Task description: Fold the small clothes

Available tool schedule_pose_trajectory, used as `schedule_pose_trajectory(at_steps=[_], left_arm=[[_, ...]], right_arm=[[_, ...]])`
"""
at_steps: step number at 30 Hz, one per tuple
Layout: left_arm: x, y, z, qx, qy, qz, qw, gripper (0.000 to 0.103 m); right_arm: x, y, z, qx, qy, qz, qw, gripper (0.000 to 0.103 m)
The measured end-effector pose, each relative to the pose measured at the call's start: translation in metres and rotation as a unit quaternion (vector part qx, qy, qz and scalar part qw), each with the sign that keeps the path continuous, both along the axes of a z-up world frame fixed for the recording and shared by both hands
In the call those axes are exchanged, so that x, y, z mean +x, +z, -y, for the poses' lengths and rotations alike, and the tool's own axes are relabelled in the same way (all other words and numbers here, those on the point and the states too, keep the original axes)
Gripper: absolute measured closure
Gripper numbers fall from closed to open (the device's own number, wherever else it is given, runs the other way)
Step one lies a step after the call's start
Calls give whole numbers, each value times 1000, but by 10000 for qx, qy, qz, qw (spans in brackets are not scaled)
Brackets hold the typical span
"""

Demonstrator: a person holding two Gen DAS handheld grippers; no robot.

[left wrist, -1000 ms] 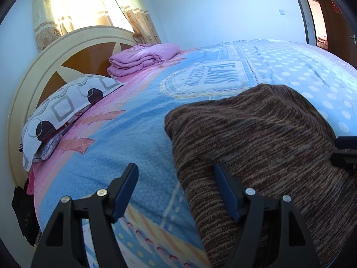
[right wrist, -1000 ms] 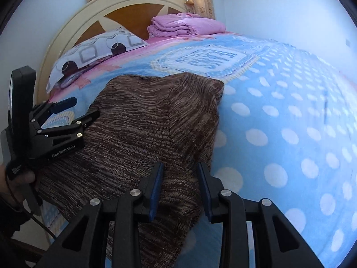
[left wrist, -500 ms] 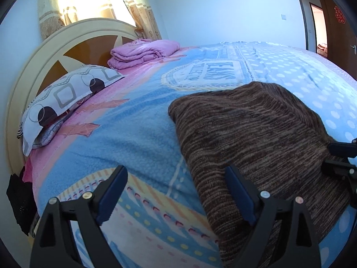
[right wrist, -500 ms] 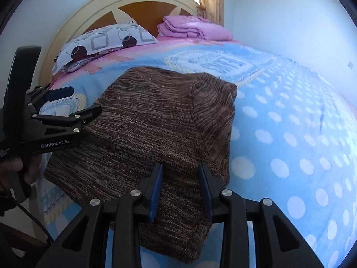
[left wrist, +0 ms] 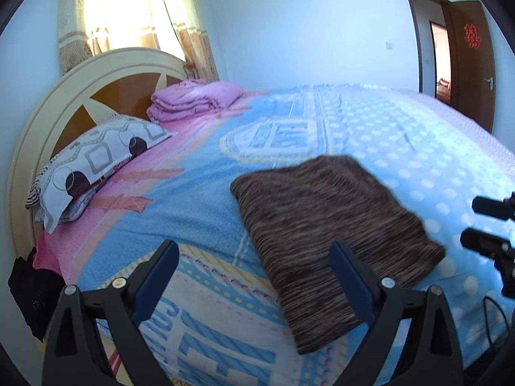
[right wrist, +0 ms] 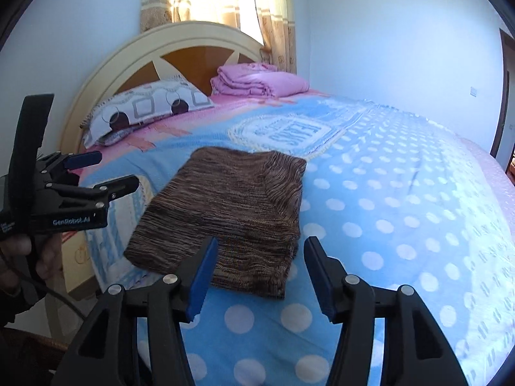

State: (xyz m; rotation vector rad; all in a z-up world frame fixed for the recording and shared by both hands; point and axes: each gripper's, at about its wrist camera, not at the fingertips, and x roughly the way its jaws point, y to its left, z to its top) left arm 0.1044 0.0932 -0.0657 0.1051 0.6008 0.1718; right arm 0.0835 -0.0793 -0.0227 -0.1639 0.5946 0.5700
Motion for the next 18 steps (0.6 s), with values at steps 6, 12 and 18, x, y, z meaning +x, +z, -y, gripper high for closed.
schedule_pose_trajectory(at_steps=[6,12,18], left_arm=[[-7,14,13,36,-127,180,9998,3],[-12,20,14,52,-99,245,9996,3],[-15,24,11,25,-43,307,9995,3]], right_arm=[[-11,16,16,232,-157,189,9994,43],[-16,24,14,235,-97,306,9992,42],[-20,25,10,199,-85,336,9992,42]])
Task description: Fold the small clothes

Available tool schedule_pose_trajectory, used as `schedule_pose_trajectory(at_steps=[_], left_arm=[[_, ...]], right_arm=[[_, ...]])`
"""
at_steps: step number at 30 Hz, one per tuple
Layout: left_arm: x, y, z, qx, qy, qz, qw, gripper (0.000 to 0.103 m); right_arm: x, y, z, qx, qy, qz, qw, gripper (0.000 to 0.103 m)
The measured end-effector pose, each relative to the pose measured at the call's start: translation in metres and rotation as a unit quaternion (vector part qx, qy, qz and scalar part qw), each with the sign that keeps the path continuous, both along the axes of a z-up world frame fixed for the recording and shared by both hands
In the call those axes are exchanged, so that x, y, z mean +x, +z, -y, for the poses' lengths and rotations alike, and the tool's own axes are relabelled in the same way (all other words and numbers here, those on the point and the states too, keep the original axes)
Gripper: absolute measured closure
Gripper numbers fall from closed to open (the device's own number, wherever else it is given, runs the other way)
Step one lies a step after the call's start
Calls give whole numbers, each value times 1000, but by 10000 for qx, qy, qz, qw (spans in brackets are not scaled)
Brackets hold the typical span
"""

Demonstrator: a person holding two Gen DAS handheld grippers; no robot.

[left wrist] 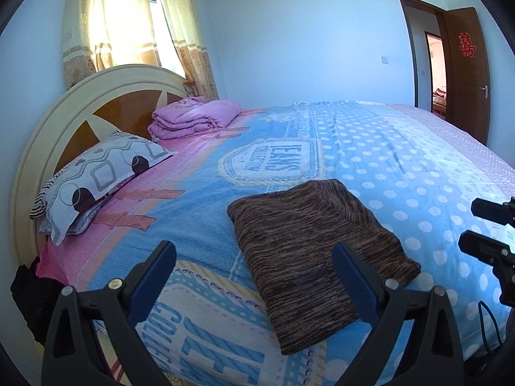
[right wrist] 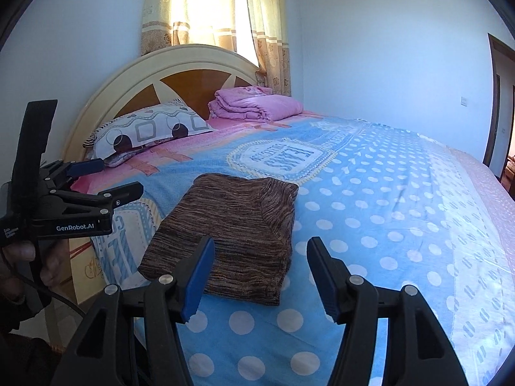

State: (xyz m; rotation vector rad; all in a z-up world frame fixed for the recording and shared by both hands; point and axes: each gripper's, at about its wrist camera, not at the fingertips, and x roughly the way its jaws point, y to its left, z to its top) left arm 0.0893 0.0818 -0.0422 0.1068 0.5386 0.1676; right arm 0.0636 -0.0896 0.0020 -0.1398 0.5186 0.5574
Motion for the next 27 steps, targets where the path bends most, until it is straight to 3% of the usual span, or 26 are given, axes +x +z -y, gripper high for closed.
schedule_pose_trajectory(at_steps=[27], left_arm=[[-1,2,-4,-29,10,10,10000,3]], right_arm=[[-4,3,-2,-1,36,77,10000,42]])
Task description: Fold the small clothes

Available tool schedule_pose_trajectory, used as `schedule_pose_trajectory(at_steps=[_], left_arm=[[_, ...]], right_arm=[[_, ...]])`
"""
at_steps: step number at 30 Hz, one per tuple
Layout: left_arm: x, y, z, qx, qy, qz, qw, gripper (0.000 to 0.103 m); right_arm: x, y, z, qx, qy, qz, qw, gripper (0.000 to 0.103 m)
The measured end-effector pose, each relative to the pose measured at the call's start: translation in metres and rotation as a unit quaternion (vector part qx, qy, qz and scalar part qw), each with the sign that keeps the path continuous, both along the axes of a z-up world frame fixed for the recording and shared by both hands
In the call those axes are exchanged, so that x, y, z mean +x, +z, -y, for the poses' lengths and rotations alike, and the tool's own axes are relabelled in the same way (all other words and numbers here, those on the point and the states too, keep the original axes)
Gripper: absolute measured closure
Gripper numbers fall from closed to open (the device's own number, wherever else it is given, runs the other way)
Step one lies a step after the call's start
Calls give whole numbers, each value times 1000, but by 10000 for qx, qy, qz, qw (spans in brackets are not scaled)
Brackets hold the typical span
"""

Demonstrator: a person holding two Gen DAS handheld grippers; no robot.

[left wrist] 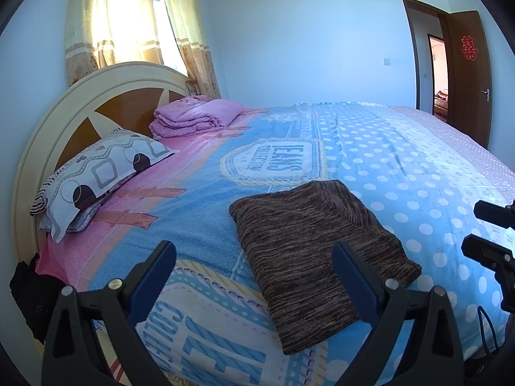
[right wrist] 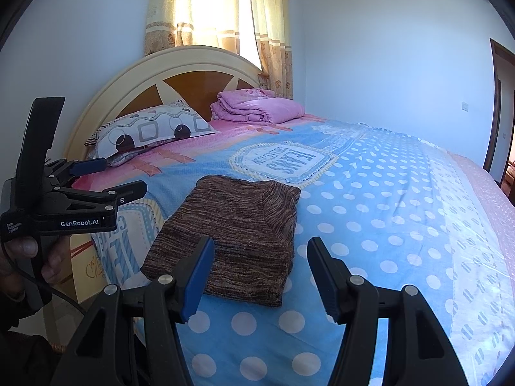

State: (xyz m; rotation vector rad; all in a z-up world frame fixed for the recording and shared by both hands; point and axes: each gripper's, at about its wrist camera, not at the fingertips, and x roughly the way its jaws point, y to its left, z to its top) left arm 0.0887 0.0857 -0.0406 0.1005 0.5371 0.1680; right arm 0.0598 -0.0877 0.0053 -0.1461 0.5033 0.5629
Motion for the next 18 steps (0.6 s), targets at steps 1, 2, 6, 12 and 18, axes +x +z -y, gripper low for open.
schedule_pose_trajectory(at_steps=[1,2,6,12,18], left_arm=[[0,0,0,-1,1,0,10000,3],[0,0,0,2,1,-3,10000,3],[0,0,0,2,7,-3,10000,3],[0,0,0,-7,3,1,10000,3],[0,0,0,-5,5,-5,10000,3]], right_arm=[[0,0,0,4,-1,-1,10000,42],[0,0,0,2,-1,-6,10000,42],[0,0,0,-1,1,-5,10000,42],[0,-1,0,-12,9,-7,10000,42],[0,0,0,-12,13,-5,10000,42]])
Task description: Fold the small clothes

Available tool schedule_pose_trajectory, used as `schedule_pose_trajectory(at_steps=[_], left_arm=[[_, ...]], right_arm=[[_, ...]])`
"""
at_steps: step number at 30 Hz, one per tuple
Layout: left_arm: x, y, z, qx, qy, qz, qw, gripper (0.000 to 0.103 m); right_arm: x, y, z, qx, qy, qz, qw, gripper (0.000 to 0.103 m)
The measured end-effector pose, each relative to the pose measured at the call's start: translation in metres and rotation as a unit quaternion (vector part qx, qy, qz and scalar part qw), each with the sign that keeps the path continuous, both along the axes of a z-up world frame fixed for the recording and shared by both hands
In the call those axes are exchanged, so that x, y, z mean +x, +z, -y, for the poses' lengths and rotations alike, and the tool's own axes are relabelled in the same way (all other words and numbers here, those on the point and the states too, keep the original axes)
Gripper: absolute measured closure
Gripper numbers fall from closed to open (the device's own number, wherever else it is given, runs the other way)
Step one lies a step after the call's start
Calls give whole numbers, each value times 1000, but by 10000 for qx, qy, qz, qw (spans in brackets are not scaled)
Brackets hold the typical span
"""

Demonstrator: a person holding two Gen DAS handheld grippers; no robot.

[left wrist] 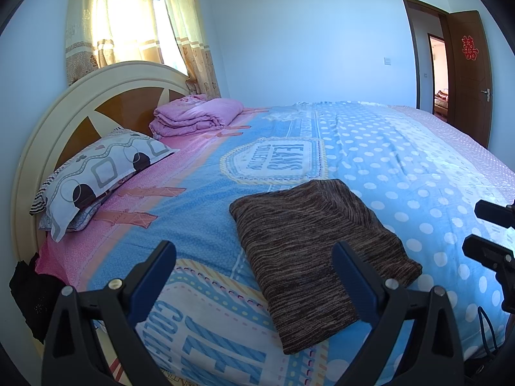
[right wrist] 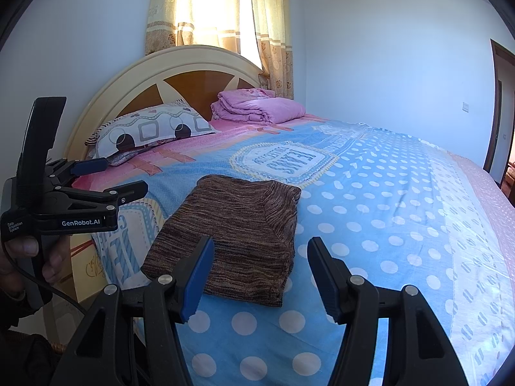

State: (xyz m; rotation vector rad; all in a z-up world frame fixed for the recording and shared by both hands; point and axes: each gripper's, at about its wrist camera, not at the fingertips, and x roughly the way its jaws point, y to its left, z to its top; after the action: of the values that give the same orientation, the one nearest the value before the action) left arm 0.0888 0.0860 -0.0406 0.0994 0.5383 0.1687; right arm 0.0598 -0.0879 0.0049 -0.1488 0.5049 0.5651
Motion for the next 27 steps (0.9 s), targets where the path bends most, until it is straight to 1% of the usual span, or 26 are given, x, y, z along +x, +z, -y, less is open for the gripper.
schedule_pose_trajectory(at_steps=[4,7,16,23,27], left_arm=[[0,0,0,0,0,1,10000,3],[0,1,0,-26,-31,-16,10000,0],[-1,-2,2,-51,-52,-78,9999,0],[0,2,-7,-73,140,-15,9999,0],[2,2,-15,-115,288,-61,9995,0]], right_arm=[[0,0,0,-3,-5,2,10000,42],[-1,0,0,7,0,13,10000,42],[0,1,2,22,31,46,10000,42],[1,1,3,15,45,44,10000,42],[1,0,3,-2,57,41,10000,42]])
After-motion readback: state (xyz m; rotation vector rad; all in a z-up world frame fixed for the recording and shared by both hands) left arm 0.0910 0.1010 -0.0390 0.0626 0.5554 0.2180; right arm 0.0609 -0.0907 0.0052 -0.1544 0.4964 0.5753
